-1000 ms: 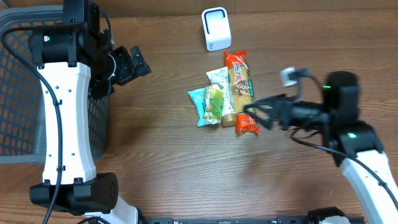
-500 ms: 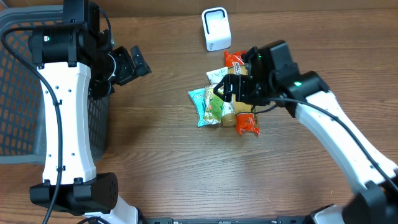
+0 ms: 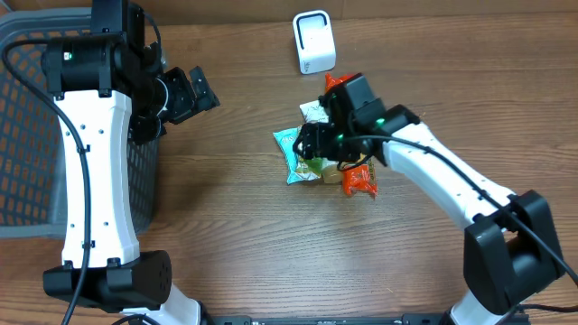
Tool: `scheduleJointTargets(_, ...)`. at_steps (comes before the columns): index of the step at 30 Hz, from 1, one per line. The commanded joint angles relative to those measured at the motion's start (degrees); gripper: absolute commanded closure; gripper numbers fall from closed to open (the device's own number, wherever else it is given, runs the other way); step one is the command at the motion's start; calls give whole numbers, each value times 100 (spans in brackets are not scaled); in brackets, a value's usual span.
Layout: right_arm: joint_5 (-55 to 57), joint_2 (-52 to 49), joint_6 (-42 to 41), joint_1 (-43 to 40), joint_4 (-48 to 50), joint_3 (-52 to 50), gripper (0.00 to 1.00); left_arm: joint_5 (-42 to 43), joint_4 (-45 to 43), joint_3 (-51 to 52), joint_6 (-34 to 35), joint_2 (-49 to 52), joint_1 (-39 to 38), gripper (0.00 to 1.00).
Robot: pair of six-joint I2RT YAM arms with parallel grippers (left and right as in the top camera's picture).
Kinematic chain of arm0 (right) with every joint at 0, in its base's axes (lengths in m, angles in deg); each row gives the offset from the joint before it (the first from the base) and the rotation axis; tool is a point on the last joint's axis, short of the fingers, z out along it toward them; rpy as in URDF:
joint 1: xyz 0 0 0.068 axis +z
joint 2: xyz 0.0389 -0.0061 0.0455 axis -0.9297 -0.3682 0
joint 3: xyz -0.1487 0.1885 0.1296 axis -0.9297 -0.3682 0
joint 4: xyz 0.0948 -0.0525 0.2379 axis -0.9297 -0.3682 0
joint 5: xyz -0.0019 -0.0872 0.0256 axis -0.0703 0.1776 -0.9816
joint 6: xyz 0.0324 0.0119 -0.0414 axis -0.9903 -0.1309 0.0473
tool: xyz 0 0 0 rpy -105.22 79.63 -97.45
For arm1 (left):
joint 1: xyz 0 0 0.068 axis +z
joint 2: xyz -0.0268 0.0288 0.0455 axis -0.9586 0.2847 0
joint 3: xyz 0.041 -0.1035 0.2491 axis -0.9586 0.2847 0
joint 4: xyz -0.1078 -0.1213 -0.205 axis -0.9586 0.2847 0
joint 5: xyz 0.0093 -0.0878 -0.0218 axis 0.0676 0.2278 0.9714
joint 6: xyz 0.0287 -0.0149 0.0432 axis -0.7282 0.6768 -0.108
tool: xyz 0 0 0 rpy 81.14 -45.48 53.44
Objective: Scan the item barcode
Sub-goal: 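Grasp the green tea pouch with the right gripper and lift it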
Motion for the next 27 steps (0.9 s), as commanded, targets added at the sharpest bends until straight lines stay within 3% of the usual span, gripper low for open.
scheduleJointTargets(1, 1091, -76, -306, 223, 44, 94, 27, -28, -7, 15, -109, -17, -48, 0)
scheduleJointTargets(7, 1182, -282, -313, 361, 216, 94, 36, -28, -7, 15, -109, -17, -48, 0)
scheduleJointTargets(17, 1093, -623, -435, 369, 461, -7, 38, -28, -7, 15, -109, -17, -48, 0)
scheduleJointTargets(22, 1528, -691, -437, 367, 372, -52, 48, -28, -7, 15, -109, -17, -48, 0)
scheduleJointTargets(27, 1574, -688, -437, 227, 339, -42, 66, -28, -7, 15, -109, -17, -48, 0)
